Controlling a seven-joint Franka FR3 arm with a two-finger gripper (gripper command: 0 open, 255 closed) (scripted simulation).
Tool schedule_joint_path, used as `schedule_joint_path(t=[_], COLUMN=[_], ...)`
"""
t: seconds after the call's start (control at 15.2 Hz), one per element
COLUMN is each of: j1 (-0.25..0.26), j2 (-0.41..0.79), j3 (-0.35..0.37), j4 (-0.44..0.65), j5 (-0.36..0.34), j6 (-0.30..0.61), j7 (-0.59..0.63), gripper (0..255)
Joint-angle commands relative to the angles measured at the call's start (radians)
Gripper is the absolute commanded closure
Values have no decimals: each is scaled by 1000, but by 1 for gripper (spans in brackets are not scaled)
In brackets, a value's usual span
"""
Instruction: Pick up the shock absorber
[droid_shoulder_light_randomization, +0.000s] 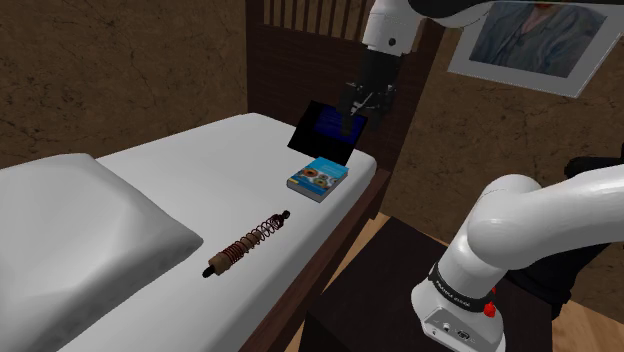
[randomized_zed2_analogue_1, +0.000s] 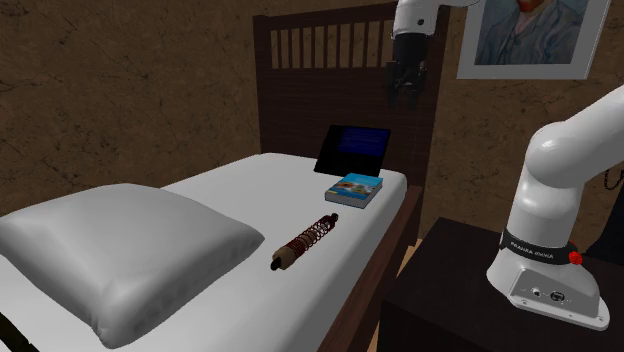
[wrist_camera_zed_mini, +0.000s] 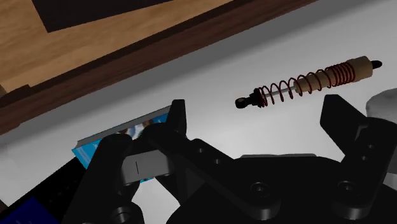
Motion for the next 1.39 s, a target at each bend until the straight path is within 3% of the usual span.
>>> schedule_joint_path(t=[0.0,0.46,0.79,1.06,1.19,1.32], j1=[-5,-38,-106,-204,-271,-344], j2=[5,114,268,433,533,653], j3=[60,281,455,610,693,777], j4=[-35,-110,-101,-58,-25,16], j5=[23,79,63,-23,-109,-241], j6=[58,285,448,567,617,653], j7=[90,392,630,857,996,1164], gripper=[0,0,0,0,0,0])
